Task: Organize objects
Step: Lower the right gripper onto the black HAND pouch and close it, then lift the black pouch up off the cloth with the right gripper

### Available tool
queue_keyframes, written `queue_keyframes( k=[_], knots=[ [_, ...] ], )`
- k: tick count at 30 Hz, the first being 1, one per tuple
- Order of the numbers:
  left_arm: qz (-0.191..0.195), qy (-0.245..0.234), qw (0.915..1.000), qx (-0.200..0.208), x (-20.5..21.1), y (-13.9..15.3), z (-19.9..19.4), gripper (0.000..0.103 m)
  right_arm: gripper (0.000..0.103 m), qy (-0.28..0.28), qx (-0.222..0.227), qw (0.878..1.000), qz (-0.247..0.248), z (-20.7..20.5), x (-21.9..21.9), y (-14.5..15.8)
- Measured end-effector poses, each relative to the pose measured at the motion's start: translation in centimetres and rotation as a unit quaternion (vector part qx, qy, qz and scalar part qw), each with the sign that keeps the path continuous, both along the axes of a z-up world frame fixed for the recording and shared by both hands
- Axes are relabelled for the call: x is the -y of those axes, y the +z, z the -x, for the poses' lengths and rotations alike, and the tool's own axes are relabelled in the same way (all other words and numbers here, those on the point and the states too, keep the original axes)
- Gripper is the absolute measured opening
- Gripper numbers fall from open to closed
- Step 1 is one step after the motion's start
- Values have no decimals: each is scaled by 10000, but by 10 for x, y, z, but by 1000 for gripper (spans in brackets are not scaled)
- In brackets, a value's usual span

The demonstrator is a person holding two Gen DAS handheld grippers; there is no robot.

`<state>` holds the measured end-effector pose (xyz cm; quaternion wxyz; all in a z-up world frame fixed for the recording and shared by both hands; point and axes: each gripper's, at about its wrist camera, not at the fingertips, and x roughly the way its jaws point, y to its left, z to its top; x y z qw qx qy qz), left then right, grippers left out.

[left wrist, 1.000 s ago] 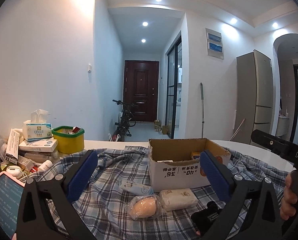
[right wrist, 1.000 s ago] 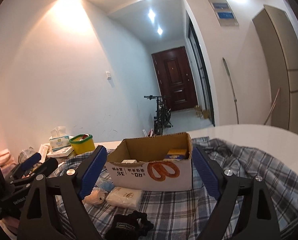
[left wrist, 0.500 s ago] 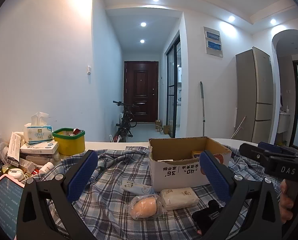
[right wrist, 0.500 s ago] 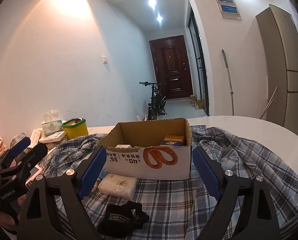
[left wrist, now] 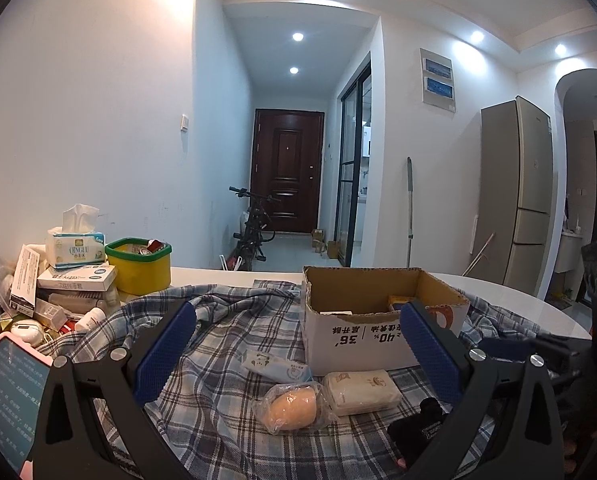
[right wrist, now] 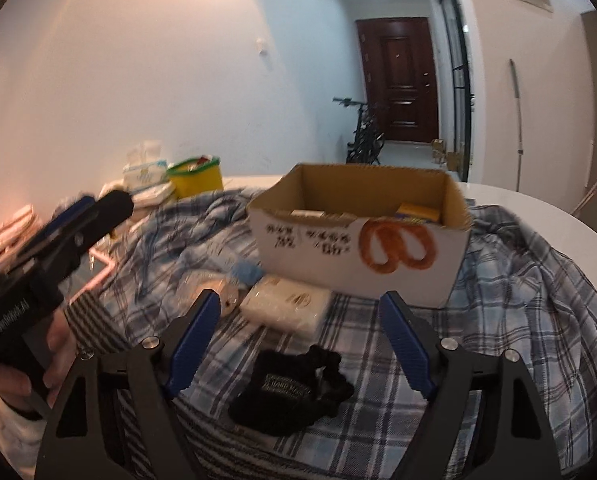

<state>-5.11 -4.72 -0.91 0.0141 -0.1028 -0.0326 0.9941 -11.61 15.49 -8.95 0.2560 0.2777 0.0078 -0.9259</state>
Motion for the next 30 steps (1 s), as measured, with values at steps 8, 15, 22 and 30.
queue_keyframes(
  k=[8, 15, 22, 30],
  knots=[
    [-1, 14, 10000, 2, 1, 0, 0, 103, 78, 235, 515, 9962, -662, 3, 29, -30],
    [5, 3, 10000, -61, 1, 1, -2, 103, 64, 166, 771, 9929, -886, 12, 33, -43],
    [26, 14, 10000, -89, 0, 1, -4, 103, 49, 208, 1035, 9887, -1066, 19, 39, -53],
    [16, -4, 9999, -167, -2, 1, -7, 103, 32, 240, 758, 9935, -813, 14, 33, -43]
  ],
)
